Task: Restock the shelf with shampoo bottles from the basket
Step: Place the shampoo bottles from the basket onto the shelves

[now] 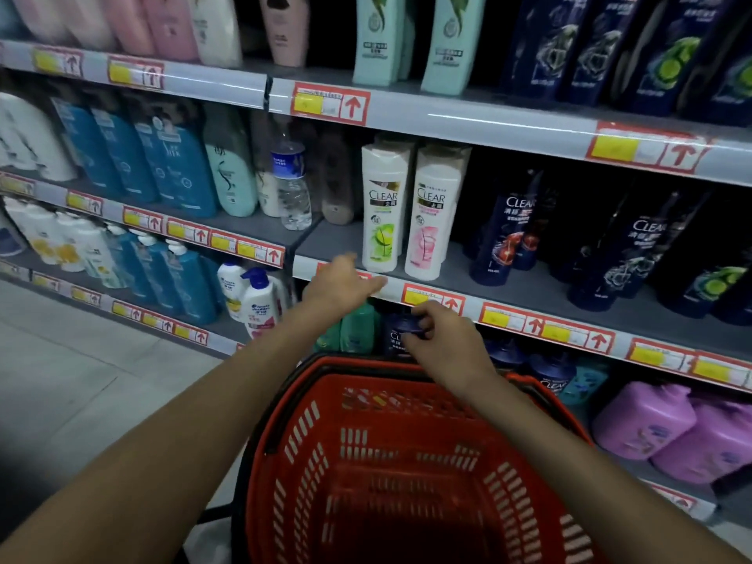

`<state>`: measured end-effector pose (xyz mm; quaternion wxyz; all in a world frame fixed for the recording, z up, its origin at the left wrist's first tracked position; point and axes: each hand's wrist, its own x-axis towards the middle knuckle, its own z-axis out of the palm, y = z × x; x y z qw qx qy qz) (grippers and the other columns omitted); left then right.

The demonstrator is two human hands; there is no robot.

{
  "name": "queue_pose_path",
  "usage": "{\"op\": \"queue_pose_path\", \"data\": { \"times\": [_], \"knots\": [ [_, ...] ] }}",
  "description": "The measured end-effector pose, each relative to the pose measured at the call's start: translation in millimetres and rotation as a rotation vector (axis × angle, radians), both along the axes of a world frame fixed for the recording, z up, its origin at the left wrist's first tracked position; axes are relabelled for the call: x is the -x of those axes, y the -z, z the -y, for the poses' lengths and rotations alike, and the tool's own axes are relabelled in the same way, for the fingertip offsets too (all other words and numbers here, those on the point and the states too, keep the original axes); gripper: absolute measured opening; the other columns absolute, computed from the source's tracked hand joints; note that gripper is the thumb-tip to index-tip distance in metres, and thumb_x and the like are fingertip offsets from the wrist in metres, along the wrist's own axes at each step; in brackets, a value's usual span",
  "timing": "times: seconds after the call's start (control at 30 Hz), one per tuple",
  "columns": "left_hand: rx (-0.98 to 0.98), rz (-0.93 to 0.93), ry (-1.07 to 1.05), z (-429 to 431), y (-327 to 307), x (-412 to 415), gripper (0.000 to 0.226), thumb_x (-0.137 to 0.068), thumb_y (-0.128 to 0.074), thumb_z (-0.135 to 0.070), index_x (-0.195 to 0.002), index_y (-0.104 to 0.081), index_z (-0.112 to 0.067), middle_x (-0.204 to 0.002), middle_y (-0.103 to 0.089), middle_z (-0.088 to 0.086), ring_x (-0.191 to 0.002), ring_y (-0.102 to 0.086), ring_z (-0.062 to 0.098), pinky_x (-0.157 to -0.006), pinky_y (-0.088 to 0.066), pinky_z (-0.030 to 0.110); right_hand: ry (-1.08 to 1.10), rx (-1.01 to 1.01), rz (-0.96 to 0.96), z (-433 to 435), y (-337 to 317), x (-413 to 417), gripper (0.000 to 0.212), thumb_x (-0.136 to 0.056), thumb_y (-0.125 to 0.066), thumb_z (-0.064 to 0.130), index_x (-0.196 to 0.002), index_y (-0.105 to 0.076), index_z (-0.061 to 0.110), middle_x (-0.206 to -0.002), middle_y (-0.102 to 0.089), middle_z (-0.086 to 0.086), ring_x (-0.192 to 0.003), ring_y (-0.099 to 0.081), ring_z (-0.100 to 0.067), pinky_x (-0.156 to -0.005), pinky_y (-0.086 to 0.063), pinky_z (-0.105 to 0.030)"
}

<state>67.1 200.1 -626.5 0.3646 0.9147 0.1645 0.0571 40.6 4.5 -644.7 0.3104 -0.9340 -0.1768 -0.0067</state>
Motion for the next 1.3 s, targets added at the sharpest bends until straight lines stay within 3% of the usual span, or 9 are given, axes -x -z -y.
{"op": "queue_pose_path", "data": {
  "times": [0.07,0.2,0.3,0.43,0.63,0.73,0.9,1.1,1.3],
  "knots": [
    [-0.054,0.16,-0.106,-2,-5,-15,0.072,-0.081,-0.07,-0.061,-0.139,-0.052,-0.022,-0.125,-0.067,0.006,-0.115,-0.063,0.029,-0.092,-0.055,0.044,0.029,-0.041,0.013,-19,-5,-18,0.044,-0.091,-0.067,0.028,-0.134,-0.059,0.02,-0.114,-0.068,-0.003,-0.104,-0.065,-0.024,-0.08,-0.052,-0.034],
    [0.013,0.264,-0.156,-9,-2,-50,0.088,-0.072,-0.071,-0.07,-0.144,-0.046,-0.026,-0.132,-0.063,0.002,-0.117,-0.062,0.026,-0.09,-0.055,0.044,0.1,-0.11,0.035,-45,-7,-46,0.04,-0.092,-0.063,0.02,-0.132,-0.059,0.02,-0.107,-0.069,-0.003,-0.097,-0.066,-0.026,-0.076,-0.053,-0.035],
    [0.121,0.3,-0.116,-11,7,-68,0.079,-0.063,-0.07,-0.073,-0.129,-0.054,-0.033,-0.12,-0.068,-0.006,-0.106,-0.067,0.02,-0.084,-0.058,0.044,0.15,-0.098,0.074,-57,0,-59,0.04,-0.091,-0.061,0.015,-0.131,-0.059,0.019,-0.114,-0.07,-0.004,-0.104,-0.065,-0.028,-0.078,-0.049,-0.033],
    [0.155,0.304,-0.07,-9,12,-82,0.057,-0.067,-0.077,-0.062,-0.11,-0.057,-0.031,-0.106,-0.071,-0.008,-0.096,-0.069,0.018,-0.077,-0.059,0.045,0.202,-0.102,0.149,-68,15,-69,0.045,-0.09,-0.059,0.007,-0.134,-0.059,0.018,-0.122,-0.07,-0.006,-0.112,-0.065,-0.027,-0.087,-0.054,-0.037],
    [0.246,0.39,-0.117,-11,9,-78,0.049,-0.07,-0.085,-0.048,-0.105,-0.055,-0.029,-0.105,-0.072,-0.007,-0.095,-0.069,0.02,-0.076,-0.058,0.046,0.212,-0.204,0.292,-85,24,-75,0.04,-0.089,-0.058,0.002,-0.125,-0.064,0.019,-0.111,-0.07,0.0,-0.097,-0.066,-0.02,-0.081,-0.054,-0.036],
    [0.296,0.455,-0.17,-23,6,-69,0.049,-0.069,-0.087,-0.043,-0.106,-0.058,-0.029,-0.106,-0.073,-0.008,-0.097,-0.069,0.019,-0.079,-0.058,0.044,0.222,-0.253,0.337,-99,22,-76,0.039,-0.094,-0.058,0.007,-0.132,-0.061,0.018,-0.114,-0.065,0.0,-0.093,-0.061,-0.012,-0.081,-0.051,-0.03],
    [0.365,0.542,-0.263,-56,-10,-49,0.049,-0.069,-0.089,-0.037,-0.107,-0.06,-0.029,-0.105,-0.073,-0.011,-0.095,-0.07,0.015,-0.081,-0.059,0.044,0.332,-0.27,0.435,-136,13,-84,0.051,-0.099,-0.059,0.017,-0.147,-0.044,0.013,-0.136,-0.052,-0.006,-0.115,-0.057,-0.023,-0.087,-0.048,-0.036],
    [0.383,0.531,-0.329,-83,-11,-24,0.047,-0.07,-0.09,-0.034,-0.107,-0.063,-0.025,-0.107,-0.074,-0.007,-0.095,-0.069,0.018,-0.081,-0.059,0.046,0.562,-0.219,0.318,-182,5,-115,0.078,-0.096,-0.064,0.019,-0.157,-0.018,-0.001,-0.145,-0.043,-0.02,-0.132,-0.046,-0.036,-0.104,-0.044,-0.044],
    [0.401,0.511,-0.353,-112,0,-7,0.044,-0.069,-0.091,-0.03,-0.102,-0.062,-0.028,-0.103,-0.072,-0.01,-0.095,-0.068,0.019,-0.083,-0.058,0.045,0.831,-0.307,0.156,-208,-3,-150,0.08,-0.088,-0.074,0.028,-0.15,-0.03,0.003,-0.137,-0.049,-0.018,-0.123,-0.054,-0.037,-0.094,-0.049,-0.046]
  ]
}}
